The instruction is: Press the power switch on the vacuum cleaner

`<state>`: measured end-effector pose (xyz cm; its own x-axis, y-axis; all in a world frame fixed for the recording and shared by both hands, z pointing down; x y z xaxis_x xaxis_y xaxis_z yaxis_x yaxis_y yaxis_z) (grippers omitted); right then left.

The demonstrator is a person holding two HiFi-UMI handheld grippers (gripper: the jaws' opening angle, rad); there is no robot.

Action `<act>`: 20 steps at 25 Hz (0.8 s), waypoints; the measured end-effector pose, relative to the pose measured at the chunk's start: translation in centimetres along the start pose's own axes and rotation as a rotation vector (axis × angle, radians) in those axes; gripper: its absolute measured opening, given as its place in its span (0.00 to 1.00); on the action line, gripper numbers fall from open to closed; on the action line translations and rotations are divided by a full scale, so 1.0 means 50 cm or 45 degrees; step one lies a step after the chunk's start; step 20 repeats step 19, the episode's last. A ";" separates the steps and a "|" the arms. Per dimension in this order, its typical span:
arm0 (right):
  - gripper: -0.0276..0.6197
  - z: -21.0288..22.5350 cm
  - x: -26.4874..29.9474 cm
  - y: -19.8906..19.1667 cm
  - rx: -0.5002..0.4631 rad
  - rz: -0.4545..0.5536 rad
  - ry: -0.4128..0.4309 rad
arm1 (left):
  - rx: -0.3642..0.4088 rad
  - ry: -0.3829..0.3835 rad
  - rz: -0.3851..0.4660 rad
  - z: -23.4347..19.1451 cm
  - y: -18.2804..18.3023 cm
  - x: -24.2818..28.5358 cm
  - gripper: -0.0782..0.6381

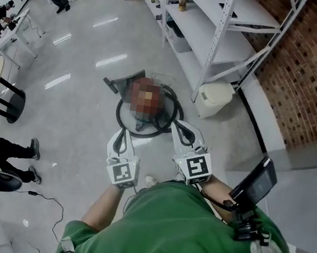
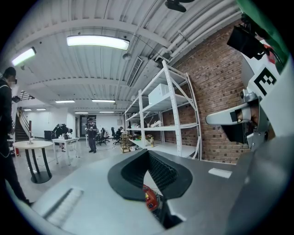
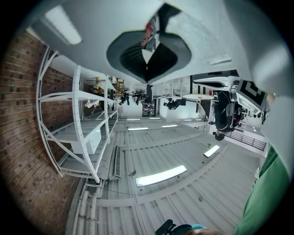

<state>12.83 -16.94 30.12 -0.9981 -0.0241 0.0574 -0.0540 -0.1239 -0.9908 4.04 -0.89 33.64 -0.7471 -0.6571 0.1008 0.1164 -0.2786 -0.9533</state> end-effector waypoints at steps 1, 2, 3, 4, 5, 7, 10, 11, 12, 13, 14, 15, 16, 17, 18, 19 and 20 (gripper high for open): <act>0.05 -0.001 -0.001 0.002 0.003 -0.001 -0.001 | -0.002 0.000 0.000 0.000 0.001 0.000 0.12; 0.05 -0.002 -0.001 0.004 0.009 -0.007 -0.003 | -0.003 -0.001 -0.001 0.000 0.001 -0.001 0.12; 0.05 -0.003 -0.001 0.007 0.015 -0.015 -0.004 | -0.001 -0.003 -0.002 0.002 0.002 -0.001 0.12; 0.05 -0.003 -0.001 0.010 0.019 -0.019 -0.004 | 0.001 -0.007 -0.002 0.004 0.003 0.000 0.12; 0.05 -0.002 -0.001 0.010 0.017 -0.018 -0.004 | 0.004 -0.011 -0.003 0.006 0.003 0.000 0.12; 0.05 0.003 -0.002 0.005 0.004 -0.004 -0.005 | 0.004 -0.016 -0.007 0.009 0.000 0.001 0.12; 0.05 0.005 -0.004 0.001 0.007 -0.012 -0.008 | 0.003 -0.021 -0.005 0.011 0.001 0.005 0.12; 0.05 0.006 -0.005 0.000 0.007 -0.009 -0.009 | 0.005 -0.024 -0.002 0.011 0.003 0.006 0.12; 0.05 0.007 -0.006 -0.001 0.008 -0.006 -0.011 | 0.011 -0.028 0.000 0.011 0.006 0.007 0.12; 0.05 0.008 -0.006 -0.001 0.011 -0.010 -0.014 | 0.019 -0.032 0.003 0.010 0.008 0.007 0.12; 0.05 0.009 -0.007 -0.002 0.016 -0.018 -0.018 | 0.030 -0.035 0.004 0.008 0.009 0.008 0.12; 0.05 0.010 -0.007 -0.002 0.021 -0.024 -0.021 | 0.040 -0.038 0.005 0.005 0.010 0.010 0.12; 0.05 0.010 -0.006 0.000 0.026 -0.029 -0.021 | 0.047 -0.040 0.006 0.002 0.011 0.012 0.12; 0.05 0.010 -0.005 0.002 0.029 -0.034 -0.019 | 0.052 -0.040 0.006 -0.001 0.012 0.015 0.12; 0.05 0.010 -0.004 0.005 0.031 -0.038 -0.017 | 0.056 -0.040 0.005 -0.004 0.013 0.017 0.12; 0.05 0.010 -0.003 0.007 0.032 -0.042 -0.016 | 0.059 -0.040 0.005 -0.008 0.014 0.020 0.12; 0.05 0.010 -0.003 0.007 0.032 -0.042 -0.016 | 0.059 -0.040 0.005 -0.008 0.014 0.020 0.12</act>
Point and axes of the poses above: the fingertips, and each gripper's own axes: x forward along the fingers, z to its right, y out of its top, the point moved 2 cm from there along -x, backward along the fingers, and after that the axes turned 10 degrees about x, right-handed, at the moved point
